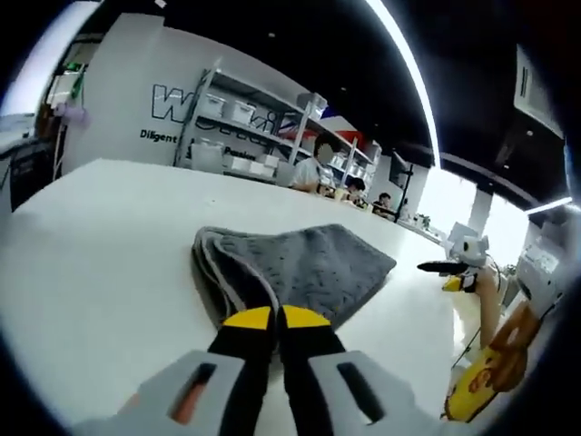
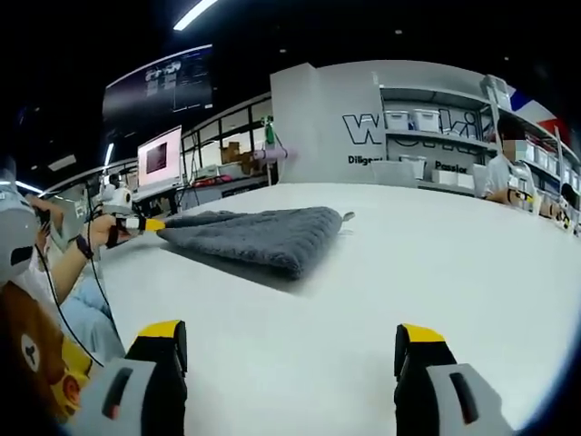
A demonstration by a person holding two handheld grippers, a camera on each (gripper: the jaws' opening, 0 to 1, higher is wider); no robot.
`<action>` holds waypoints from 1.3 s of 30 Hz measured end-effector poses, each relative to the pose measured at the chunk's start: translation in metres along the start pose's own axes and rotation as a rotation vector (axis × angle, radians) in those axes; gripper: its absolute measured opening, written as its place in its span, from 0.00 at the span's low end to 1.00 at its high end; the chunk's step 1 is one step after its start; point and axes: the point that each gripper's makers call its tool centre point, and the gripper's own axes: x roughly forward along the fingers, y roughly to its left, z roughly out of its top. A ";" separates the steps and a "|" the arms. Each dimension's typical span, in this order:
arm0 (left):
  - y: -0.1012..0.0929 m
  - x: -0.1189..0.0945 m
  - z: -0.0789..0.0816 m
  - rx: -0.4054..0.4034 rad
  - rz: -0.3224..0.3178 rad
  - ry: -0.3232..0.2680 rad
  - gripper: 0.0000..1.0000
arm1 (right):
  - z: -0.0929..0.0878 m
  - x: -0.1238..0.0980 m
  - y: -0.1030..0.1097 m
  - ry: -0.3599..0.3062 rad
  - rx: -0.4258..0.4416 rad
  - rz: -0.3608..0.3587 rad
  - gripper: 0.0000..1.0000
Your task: Fold the towel on the table until its edges align and the towel forms a compact rectangular stack.
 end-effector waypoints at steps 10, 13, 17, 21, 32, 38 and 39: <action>0.008 0.004 -0.013 0.023 0.061 0.077 0.04 | -0.003 0.001 0.005 0.013 -0.006 0.012 0.99; 0.010 0.004 -0.014 0.031 0.073 0.083 0.05 | -0.004 0.001 0.007 0.017 -0.007 0.017 0.99; 0.010 0.004 -0.014 0.036 0.081 0.077 0.05 | -0.005 0.001 0.007 0.017 -0.002 0.018 0.99; 0.011 0.000 -0.010 0.046 0.095 0.068 0.07 | -0.007 0.001 0.007 0.015 0.004 0.015 0.99; 0.003 -0.029 0.006 0.140 0.144 0.004 0.19 | -0.009 -0.003 0.008 0.011 0.009 0.014 0.98; -0.012 -0.046 0.008 0.155 0.126 -0.031 0.28 | -0.010 -0.005 0.007 0.009 0.013 0.008 0.98; -0.016 -0.050 0.008 0.158 0.125 -0.035 0.31 | -0.011 -0.005 0.006 0.010 0.014 0.006 0.98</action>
